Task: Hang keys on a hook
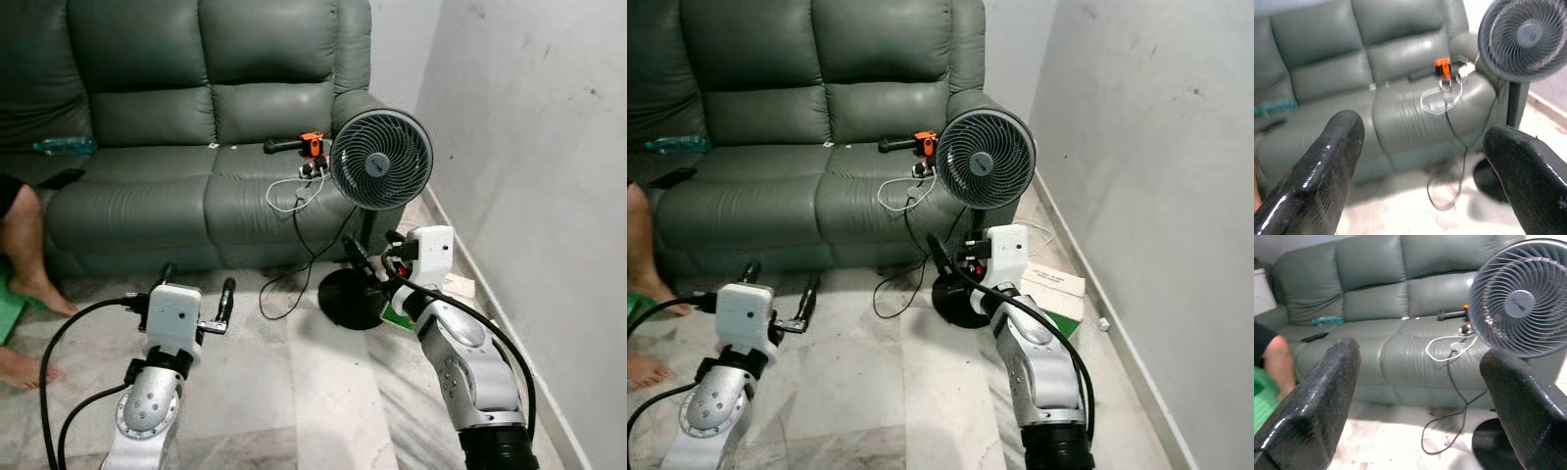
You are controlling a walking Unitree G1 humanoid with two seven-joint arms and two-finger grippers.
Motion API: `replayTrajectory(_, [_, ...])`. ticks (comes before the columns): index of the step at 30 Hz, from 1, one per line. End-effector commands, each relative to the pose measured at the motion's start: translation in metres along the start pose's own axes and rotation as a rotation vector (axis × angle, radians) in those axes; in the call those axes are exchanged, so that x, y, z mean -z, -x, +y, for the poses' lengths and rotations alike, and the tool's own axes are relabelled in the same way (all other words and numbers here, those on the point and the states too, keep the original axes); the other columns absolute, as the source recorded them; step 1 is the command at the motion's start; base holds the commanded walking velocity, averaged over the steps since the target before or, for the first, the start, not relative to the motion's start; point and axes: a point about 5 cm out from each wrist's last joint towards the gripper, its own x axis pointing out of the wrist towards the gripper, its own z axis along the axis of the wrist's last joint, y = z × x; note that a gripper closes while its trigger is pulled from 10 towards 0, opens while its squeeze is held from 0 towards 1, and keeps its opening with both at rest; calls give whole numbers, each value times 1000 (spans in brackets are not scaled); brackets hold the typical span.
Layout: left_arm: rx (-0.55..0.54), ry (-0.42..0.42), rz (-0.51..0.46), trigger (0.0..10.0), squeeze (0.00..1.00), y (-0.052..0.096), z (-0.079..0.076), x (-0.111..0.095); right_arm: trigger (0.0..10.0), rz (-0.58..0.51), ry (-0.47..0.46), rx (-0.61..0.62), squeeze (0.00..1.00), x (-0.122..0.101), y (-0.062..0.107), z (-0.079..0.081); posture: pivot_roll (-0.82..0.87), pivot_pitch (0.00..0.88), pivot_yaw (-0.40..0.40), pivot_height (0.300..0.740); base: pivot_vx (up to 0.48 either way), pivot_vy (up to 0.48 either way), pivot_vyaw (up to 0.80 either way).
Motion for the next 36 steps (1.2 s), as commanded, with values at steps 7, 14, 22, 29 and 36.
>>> replayTrajectory(7, [46, 34, -39, 10000, 0, -22, -2, -8, 10000, 23, 78, 30, 0, 7, 6, -4, 27, 0, 13, 740, 0, 0, 0])
replayTrajectory(14, [20, 46, 6, 10000, 0, -3, -17, 6, 10000, 5, 155, 62, 0, -5, 17, -25, -1, 0, 29, 740, 0, 0, 0])
replayTrajectory(22, [47, 45, 27, 10000, 0, 13, -16, 12, 10000, -35, 219, 113, 0, -15, 38, -42, -12, 0, 22, 740, 0, 0, 0])
replayTrajectory(29, [47, -48, 66, 10000, 0, 19, 7, 27, 10000, 58, 217, 189, 0, 4, 81, -68, -31, 0, 29, 740, 0, 0, 0])
replayTrajectory(36, [-4, -8, 101, 10000, 0, 26, -7, 30, 10000, 61, 189, 155, 0, 7, 74, -53, -20, 0, 25, 740, 0, 0, 0])
